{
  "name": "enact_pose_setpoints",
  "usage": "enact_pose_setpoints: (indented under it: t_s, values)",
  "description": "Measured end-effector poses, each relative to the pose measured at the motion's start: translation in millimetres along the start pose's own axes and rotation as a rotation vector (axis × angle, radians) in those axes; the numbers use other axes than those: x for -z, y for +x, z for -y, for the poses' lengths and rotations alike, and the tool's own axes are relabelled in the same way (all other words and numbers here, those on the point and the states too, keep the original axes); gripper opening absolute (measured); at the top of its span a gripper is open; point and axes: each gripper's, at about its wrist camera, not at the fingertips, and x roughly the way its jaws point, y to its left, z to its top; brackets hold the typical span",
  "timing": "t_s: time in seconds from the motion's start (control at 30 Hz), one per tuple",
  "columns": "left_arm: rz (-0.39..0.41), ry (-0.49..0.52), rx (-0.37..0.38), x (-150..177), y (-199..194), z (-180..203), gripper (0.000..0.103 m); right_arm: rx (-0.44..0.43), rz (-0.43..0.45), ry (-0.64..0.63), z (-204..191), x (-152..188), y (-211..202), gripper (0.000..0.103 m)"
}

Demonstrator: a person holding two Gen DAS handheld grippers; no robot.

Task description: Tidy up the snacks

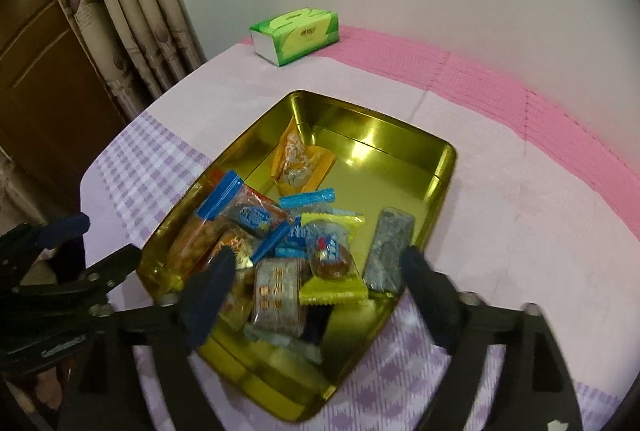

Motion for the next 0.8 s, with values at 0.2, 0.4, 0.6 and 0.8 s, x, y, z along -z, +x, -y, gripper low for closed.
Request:
enact_pose_setpoints:
  t_s: [0.2,0.4,0.6,0.8]
  values:
    - [0.005,0.024,0.004,2,-9,9,0.077,0.018,-0.01,0.05,9,22,-24,0.095]
    - [0.019,0.069,0.008,6,-18,23,0.077,0.038,-0.042,0.089,15,41,-31,0.096]
    - [0.011,0.086,0.002,8,-17,29,0.077,0.046,-0.071,0.097,16,54,-28,0.096]
    - [0.0,0.086,0.003,10,-14,30,0.077,0.066,-0.078,0.094,13,59,-25,0.097]
